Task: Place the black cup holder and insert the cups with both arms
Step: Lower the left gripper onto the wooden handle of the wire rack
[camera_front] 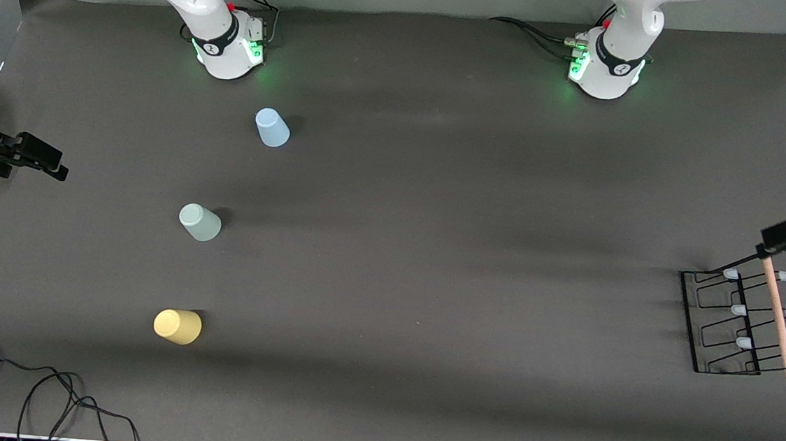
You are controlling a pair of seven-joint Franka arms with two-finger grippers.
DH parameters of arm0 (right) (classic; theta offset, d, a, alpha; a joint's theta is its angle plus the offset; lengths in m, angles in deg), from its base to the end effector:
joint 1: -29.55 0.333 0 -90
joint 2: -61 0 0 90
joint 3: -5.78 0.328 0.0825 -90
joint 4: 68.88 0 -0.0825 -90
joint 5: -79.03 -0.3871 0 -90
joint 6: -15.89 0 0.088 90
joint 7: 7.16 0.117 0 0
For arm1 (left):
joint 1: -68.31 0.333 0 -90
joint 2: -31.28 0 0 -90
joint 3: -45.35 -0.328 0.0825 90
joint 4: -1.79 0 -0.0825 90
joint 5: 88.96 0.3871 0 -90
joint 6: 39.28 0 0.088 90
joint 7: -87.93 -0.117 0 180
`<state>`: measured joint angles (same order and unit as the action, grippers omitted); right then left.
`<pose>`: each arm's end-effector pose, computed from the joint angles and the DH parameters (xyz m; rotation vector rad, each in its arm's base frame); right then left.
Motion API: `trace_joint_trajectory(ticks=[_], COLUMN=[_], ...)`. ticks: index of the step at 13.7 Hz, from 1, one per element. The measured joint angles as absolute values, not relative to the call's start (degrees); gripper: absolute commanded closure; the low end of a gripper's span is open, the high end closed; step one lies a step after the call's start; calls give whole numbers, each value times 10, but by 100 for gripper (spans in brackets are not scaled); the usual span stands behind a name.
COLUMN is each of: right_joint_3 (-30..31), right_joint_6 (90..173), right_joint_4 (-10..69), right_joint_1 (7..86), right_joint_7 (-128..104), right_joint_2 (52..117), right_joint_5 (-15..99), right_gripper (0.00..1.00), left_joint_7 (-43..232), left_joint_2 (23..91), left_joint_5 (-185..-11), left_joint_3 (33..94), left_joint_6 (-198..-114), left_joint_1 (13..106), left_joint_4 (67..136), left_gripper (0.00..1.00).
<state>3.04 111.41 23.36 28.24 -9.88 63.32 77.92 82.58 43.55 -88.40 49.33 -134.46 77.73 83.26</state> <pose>0.5768 -0.0382 0.5934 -3.1249 0.0388 -0.0278 0.6294 0.0656 0.5786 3.1388 0.0041 0.0408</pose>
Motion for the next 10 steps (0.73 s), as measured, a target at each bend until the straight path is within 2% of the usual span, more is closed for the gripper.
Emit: trace_joint_trajectory(ticks=[2, 8, 9, 10], right_joint_3=[30, 30, 30, 30], right_joint_6=[1114, 1114, 1114, 1114], right_joint_4=[234, 234, 234, 234], right_joint_1=[282, 282, 282, 282], right_joint_7=[-99, -99, -99, -99], right_joint_2=[633, 634, 634, 634], right_joint_5=[779, 779, 779, 779], right_gripper=[0, 0, 0, 0], left_joint_7=[786, 752, 752, 752], left_joint_2=[473, 593, 606, 616], left_joint_5=[-883, -808, -796, -790], left_joint_3=[492, 492, 492, 492], left_joint_6=[-1353, -1476, -1491, -1506], left_joint_1=[802, 850, 853, 856], left_joint_4=[831, 833, 838, 846], left_gripper=[0, 5, 11, 33])
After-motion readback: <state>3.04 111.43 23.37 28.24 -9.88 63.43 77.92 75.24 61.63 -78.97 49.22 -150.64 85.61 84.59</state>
